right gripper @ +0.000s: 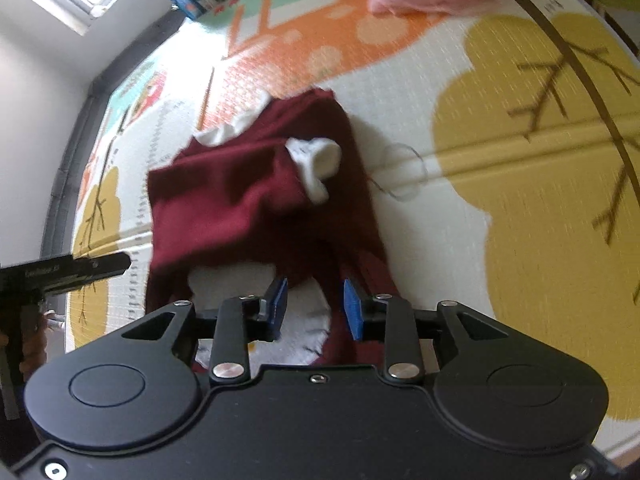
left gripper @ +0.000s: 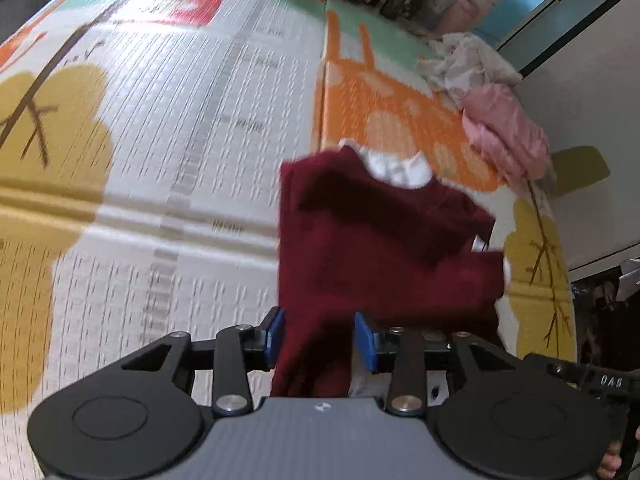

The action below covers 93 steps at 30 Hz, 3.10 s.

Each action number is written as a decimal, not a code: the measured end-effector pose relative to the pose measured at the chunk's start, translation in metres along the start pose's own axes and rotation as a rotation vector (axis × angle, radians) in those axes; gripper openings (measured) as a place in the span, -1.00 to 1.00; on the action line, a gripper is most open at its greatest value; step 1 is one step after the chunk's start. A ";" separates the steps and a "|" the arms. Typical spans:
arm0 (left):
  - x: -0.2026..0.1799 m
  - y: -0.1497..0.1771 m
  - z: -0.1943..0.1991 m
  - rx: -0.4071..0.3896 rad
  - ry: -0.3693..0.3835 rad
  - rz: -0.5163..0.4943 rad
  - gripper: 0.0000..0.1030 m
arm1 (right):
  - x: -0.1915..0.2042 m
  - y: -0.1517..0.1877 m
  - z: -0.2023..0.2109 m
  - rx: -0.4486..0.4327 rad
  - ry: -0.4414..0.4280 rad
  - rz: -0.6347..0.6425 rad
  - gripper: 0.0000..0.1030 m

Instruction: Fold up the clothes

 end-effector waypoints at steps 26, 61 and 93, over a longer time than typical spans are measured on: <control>0.022 0.085 -0.016 0.165 0.004 0.086 -0.09 | -0.037 0.067 -0.021 0.134 0.084 -0.013 -0.34; 0.020 0.081 0.016 0.210 -0.052 -0.031 -0.01 | -0.029 0.059 0.002 0.174 0.033 0.111 -0.51; -0.008 -0.073 -0.014 0.036 -0.006 -0.098 0.23 | 0.001 -0.111 -0.036 0.017 0.028 0.030 -0.31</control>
Point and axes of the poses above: each gripper's, at about its wrist camera, not at the fingertips, and z roughly against the way its jaws point, x to its left, y to its underside, the point moved 4 cm from there along -z, roughly the way its jaws point, and after that the axes turned 9 degrees about y, right-handed, at the moved point
